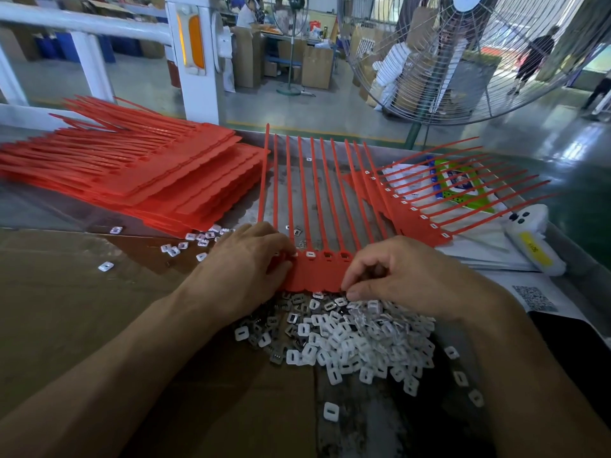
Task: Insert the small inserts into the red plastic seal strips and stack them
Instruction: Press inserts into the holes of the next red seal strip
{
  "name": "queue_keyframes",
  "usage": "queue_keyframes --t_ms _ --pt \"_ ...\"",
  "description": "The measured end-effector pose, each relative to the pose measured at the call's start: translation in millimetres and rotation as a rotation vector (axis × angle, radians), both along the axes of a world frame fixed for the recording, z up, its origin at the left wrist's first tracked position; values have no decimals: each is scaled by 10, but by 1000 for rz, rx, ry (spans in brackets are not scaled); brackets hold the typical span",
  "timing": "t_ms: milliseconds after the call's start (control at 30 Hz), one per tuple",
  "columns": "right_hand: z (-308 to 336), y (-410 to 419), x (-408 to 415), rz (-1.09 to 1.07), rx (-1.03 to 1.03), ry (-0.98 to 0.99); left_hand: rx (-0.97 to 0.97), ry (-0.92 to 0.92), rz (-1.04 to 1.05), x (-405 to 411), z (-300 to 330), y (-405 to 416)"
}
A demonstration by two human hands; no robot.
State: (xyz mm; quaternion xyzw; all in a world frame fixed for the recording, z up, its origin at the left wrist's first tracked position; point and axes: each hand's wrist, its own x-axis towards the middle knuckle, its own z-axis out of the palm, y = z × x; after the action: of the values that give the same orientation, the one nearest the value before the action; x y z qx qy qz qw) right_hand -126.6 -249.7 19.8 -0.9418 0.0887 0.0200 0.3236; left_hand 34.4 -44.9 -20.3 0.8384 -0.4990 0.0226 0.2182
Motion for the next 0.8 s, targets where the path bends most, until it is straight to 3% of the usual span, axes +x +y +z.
queue_keyframes --t_ms 367,667,800 --pt "-59 98 69 10 -59 44 2 0 -6 6 6 3" --pt "-144 118 138 -244 148 -265 20 -13 0 6 -4 6" --pt "-232 153 242 -338 170 -306 34 -13 -1 5 -4 2"
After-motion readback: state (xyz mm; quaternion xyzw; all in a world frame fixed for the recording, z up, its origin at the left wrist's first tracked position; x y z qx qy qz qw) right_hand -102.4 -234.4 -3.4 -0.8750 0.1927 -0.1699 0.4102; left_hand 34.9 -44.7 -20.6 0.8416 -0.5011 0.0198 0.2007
